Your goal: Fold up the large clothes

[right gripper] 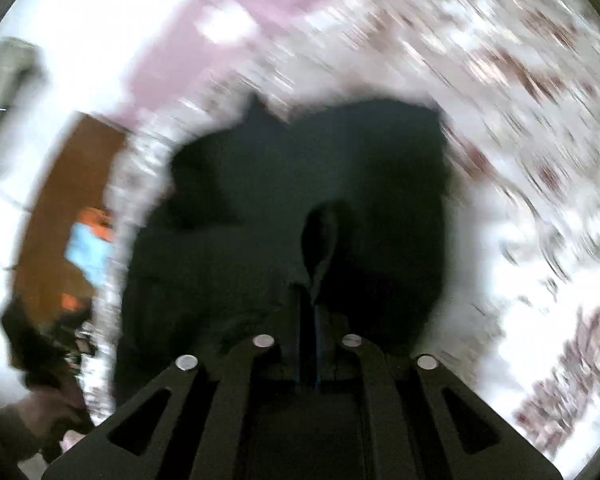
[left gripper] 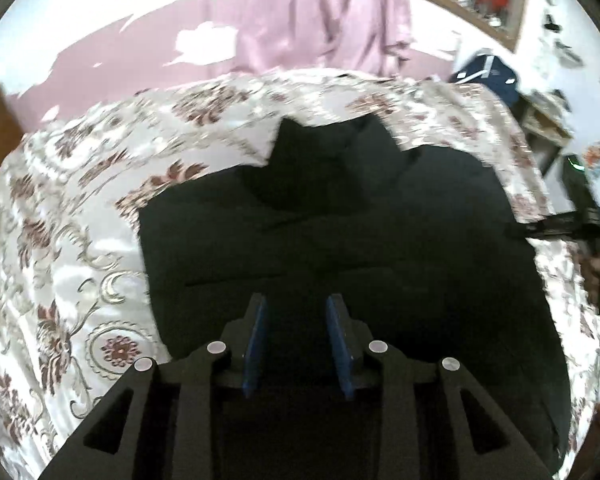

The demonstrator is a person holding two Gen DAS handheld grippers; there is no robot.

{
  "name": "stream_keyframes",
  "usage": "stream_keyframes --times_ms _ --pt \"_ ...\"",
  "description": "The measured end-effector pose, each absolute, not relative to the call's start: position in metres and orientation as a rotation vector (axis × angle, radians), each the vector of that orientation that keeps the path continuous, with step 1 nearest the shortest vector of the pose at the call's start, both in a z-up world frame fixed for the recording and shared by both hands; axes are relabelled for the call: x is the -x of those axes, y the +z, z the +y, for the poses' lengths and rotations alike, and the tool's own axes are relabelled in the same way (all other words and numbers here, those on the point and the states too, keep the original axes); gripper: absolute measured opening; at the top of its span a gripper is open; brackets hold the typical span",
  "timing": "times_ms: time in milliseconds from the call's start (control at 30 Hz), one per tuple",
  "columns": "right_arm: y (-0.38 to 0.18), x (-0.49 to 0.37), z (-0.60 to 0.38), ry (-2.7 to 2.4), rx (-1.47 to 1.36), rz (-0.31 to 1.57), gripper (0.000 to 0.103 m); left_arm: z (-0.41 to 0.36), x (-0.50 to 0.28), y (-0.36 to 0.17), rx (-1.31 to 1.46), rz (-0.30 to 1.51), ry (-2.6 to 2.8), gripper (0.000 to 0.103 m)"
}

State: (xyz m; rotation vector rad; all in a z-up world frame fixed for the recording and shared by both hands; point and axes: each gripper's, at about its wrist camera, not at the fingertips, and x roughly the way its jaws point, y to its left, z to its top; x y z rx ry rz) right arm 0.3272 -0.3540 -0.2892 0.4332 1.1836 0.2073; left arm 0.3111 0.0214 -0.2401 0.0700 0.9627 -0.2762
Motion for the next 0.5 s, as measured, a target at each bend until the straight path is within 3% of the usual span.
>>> stream_keyframes --times_ms 133,233,367,500 --pt "-0.270 -0.321 -0.371 0.046 -0.439 1.141 0.022 0.021 -0.320 -0.257 -0.096 0.996 -0.262 0.030" --pt "-0.233 -0.303 -0.365 -0.045 -0.374 0.991 0.051 0.014 -0.321 -0.260 -0.090 0.999 -0.280 0.030" --pt "-0.215 -0.309 -0.324 0.097 -0.293 0.931 0.053 0.004 -0.327 -0.275 -0.088 1.041 -0.274 0.030" --pt "-0.243 -0.319 -0.286 0.240 -0.209 1.001 0.053 0.006 -0.328 -0.301 -0.156 1.106 -0.245 0.030"
